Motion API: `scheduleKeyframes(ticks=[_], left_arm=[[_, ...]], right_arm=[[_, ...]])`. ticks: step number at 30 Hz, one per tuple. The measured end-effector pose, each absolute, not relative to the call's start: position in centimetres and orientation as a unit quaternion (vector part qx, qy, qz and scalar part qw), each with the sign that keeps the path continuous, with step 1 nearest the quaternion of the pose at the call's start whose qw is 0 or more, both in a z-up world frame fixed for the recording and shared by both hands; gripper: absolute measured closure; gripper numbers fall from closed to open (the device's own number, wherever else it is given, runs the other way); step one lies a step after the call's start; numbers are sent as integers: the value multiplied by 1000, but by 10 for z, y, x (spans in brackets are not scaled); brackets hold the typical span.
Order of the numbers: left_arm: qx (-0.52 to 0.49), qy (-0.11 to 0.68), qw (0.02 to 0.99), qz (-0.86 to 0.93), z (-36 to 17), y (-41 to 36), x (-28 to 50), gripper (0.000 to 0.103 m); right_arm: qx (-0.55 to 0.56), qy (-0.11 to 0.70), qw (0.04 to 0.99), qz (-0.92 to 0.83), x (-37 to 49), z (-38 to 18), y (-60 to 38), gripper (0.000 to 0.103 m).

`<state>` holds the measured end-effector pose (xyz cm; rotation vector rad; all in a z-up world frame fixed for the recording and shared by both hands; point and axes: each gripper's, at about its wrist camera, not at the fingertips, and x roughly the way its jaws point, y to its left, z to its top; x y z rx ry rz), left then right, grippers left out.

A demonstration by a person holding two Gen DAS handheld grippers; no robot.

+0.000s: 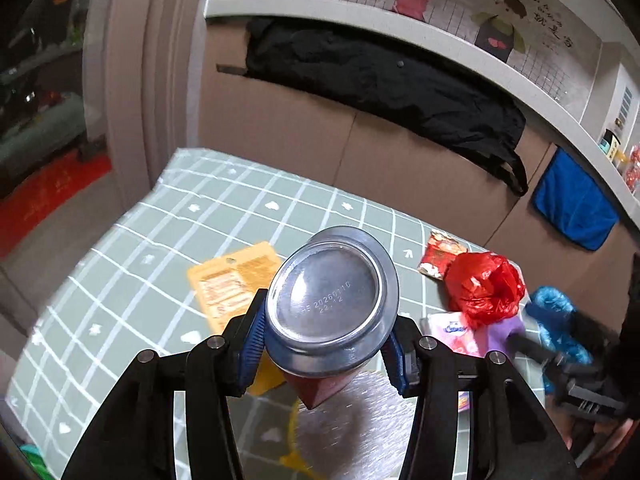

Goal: Collect trash
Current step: 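Grasp the silver glitter pad with the right tool while the left tool holds the can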

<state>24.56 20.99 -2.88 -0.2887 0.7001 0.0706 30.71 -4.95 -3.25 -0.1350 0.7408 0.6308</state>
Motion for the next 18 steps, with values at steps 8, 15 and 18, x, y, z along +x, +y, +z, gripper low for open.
scheduleKeyframes(ticks=[8, 15, 18], left_arm=[[-166, 324, 929, 65, -21, 252, 201, 52], [-183, 335, 921, 81, -34, 276, 177, 52], [-184, 339, 918, 86, -38, 280, 171, 52]], right_arm=[[-82, 403, 834, 368, 272, -72, 18, 41], [-125, 426, 802, 399, 254, -104, 69, 39], [-163, 406, 809, 393, 241, -106, 80, 38]])
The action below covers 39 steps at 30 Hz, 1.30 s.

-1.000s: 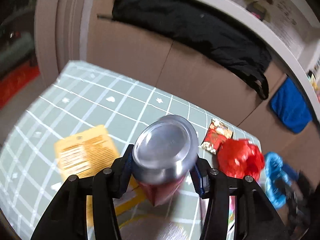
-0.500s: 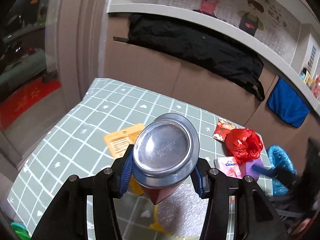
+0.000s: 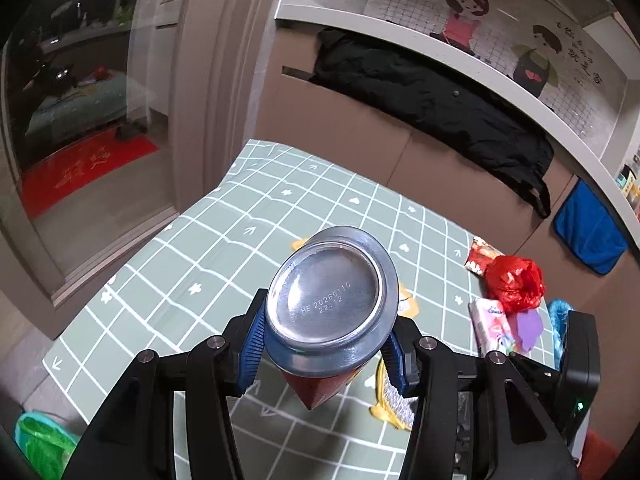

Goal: Collect trash
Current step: 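Grasp the silver glitter pad with the right tool while the left tool holds the can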

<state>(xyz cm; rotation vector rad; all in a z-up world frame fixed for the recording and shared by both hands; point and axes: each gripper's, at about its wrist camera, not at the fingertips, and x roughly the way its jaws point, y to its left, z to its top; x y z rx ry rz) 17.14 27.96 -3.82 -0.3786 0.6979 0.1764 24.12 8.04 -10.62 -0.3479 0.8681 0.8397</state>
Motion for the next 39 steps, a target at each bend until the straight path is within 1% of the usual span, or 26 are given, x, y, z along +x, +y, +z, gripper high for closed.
scheduleKeyframes(ticks=[2, 4, 6, 10, 15, 16, 17, 18, 24, 28, 33, 34, 35, 36, 37, 39], left_arm=[[-184, 343, 917, 87, -41, 280, 170, 52], [-185, 346, 916, 88, -44, 280, 169, 52], [-183, 346, 916, 89, -45, 280, 168, 52], [-181, 348, 915, 89, -46, 279, 168, 52], [-177, 352, 915, 84, -46, 274, 168, 52], [-175, 352, 916, 83, -46, 272, 168, 52], [-173, 352, 916, 80, -45, 271, 167, 52], [-170, 352, 917, 77, -45, 269, 167, 52], [-168, 353, 918, 72, -44, 267, 168, 52], [-164, 356, 917, 68, -45, 265, 169, 52], [-170, 358, 916, 64, -47, 266, 170, 52], [-170, 358, 916, 64, -47, 266, 170, 52], [-170, 358, 916, 63, -47, 266, 170, 52], [-170, 357, 917, 63, -48, 267, 169, 51], [-169, 357, 917, 63, -48, 267, 169, 52], [-171, 358, 916, 62, -49, 268, 169, 52]], right_arm=[[-175, 404, 800, 408, 234, -107, 87, 36], [-195, 402, 795, 411, 228, -110, 95, 30], [-205, 388, 798, 413, 223, -113, 96, 29], [-195, 388, 800, 415, 223, -115, 94, 29], [-220, 385, 790, 424, 222, -116, 97, 27], [-222, 387, 787, 427, 223, -115, 97, 32], [-222, 389, 785, 428, 225, -114, 96, 32], [-213, 390, 789, 424, 228, -111, 92, 34], [-160, 395, 819, 384, 242, -114, 73, 34], [-145, 401, 819, 384, 245, -115, 72, 31], [-133, 438, 792, 405, 257, -114, 71, 28], [-131, 441, 787, 410, 259, -113, 70, 30], [-125, 444, 787, 410, 262, -111, 67, 34], [-117, 443, 791, 405, 263, -109, 64, 46], [-107, 441, 803, 387, 264, -104, 58, 51], [-109, 436, 819, 358, 265, -97, 51, 51]])
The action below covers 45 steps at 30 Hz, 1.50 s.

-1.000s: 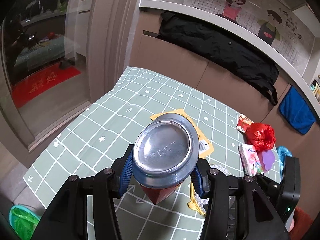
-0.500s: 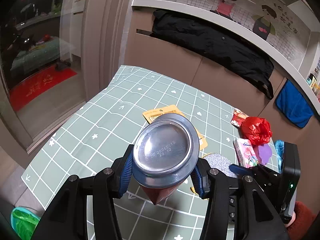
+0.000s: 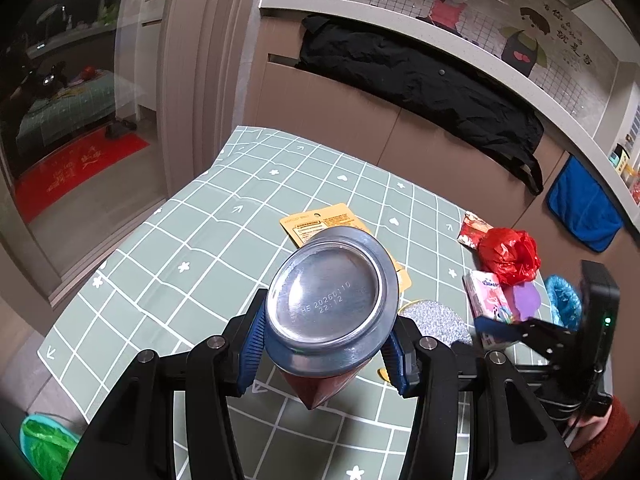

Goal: Collect trash
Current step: 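Grasp the silver glitter pad with the right tool while the left tool holds the can, then carry both items over the blue bin and open both tools to drop them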

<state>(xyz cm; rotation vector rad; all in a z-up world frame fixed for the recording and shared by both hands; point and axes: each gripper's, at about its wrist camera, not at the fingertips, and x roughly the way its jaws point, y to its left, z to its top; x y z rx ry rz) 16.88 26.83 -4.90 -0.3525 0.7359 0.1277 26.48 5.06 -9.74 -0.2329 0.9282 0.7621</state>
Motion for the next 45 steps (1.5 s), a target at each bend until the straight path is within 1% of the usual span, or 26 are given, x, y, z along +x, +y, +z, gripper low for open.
scheduleKeyframes(ticks=[3, 6, 8, 9, 10, 11, 12, 13, 14, 15, 16, 17, 19, 24, 28, 35, 45], left_arm=[[-180, 360, 914, 61, -52, 270, 170, 52], [-183, 364, 911, 57, -54, 270, 170, 52], [-181, 367, 911, 58, -56, 270, 170, 52], [-181, 368, 910, 59, -56, 270, 170, 52], [-181, 368, 910, 59, -56, 270, 170, 52], [-182, 368, 910, 60, -56, 271, 169, 52], [-182, 367, 910, 61, -55, 271, 169, 52], [-182, 367, 910, 61, -55, 271, 168, 52], [-182, 367, 910, 62, -54, 271, 167, 52], [-182, 366, 910, 61, -54, 270, 167, 52], [-182, 367, 910, 60, -54, 270, 167, 52], [-182, 367, 910, 59, -52, 269, 167, 52], [-178, 365, 912, 52, -49, 265, 167, 52], [-170, 350, 921, 28, -34, 246, 171, 52], [-151, 343, 927, 0, -19, 218, 180, 52], [-115, 323, 938, -49, 10, 152, 201, 52], [-53, 295, 945, -132, 36, 13, 246, 52]], right_arm=[[-116, 426, 837, 322, 263, -97, 42, 51], [-85, 466, 819, 324, 274, -114, 39, 50], [-56, 463, 822, 327, 274, -116, 36, 42], [-51, 461, 822, 331, 273, -117, 39, 31], [-57, 455, 821, 340, 270, -118, 45, 22], [-80, 446, 822, 347, 265, -120, 54, 22], [-113, 433, 826, 344, 259, -121, 62, 25], [-130, 427, 827, 342, 255, -121, 67, 35], [-133, 424, 825, 349, 253, -120, 69, 41], [-127, 427, 821, 358, 254, -117, 70, 55], [-125, 427, 822, 355, 256, -115, 68, 78], [-128, 416, 832, 345, 256, -109, 65, 84], [-122, 402, 839, 347, 257, -97, 57, 89], [-101, 338, 871, 341, 252, -47, 23, 92], [-93, 311, 889, 324, 249, -15, -7, 92], [-70, 285, 916, 273, 251, 11, -64, 92], [-56, 227, 955, 184, 246, 40, -170, 91]])
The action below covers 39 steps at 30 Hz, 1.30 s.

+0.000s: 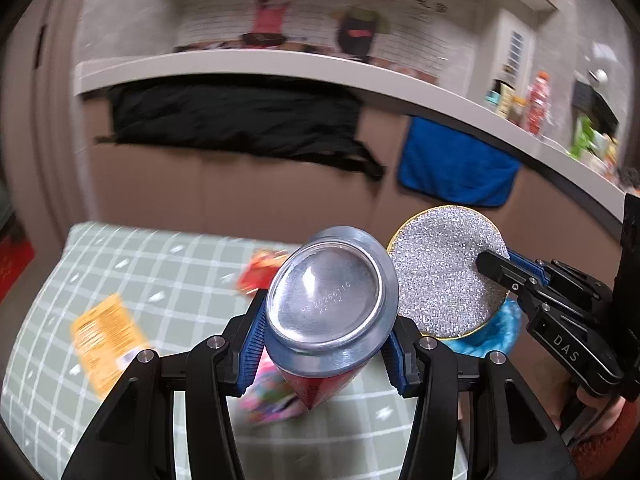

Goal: Collect trash
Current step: 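Carry both items over the blue bin and open both tools to drop them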

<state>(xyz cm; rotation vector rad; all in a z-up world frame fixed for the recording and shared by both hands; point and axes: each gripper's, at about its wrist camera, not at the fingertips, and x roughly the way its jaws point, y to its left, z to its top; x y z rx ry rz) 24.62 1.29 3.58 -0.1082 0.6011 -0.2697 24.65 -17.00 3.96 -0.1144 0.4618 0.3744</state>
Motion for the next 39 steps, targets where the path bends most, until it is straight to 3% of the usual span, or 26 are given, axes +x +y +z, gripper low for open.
scheduleKeyframes(ticks=[18, 39], left_arm=[[-23, 320, 916, -240, 22, -171, 317, 52], [-3, 371, 895, -249, -38, -217, 351, 52]], right_arm=[[-21, 223, 974, 18, 270, 32, -361, 91], [12, 279, 960, -5, 298, -17, -403, 91]])
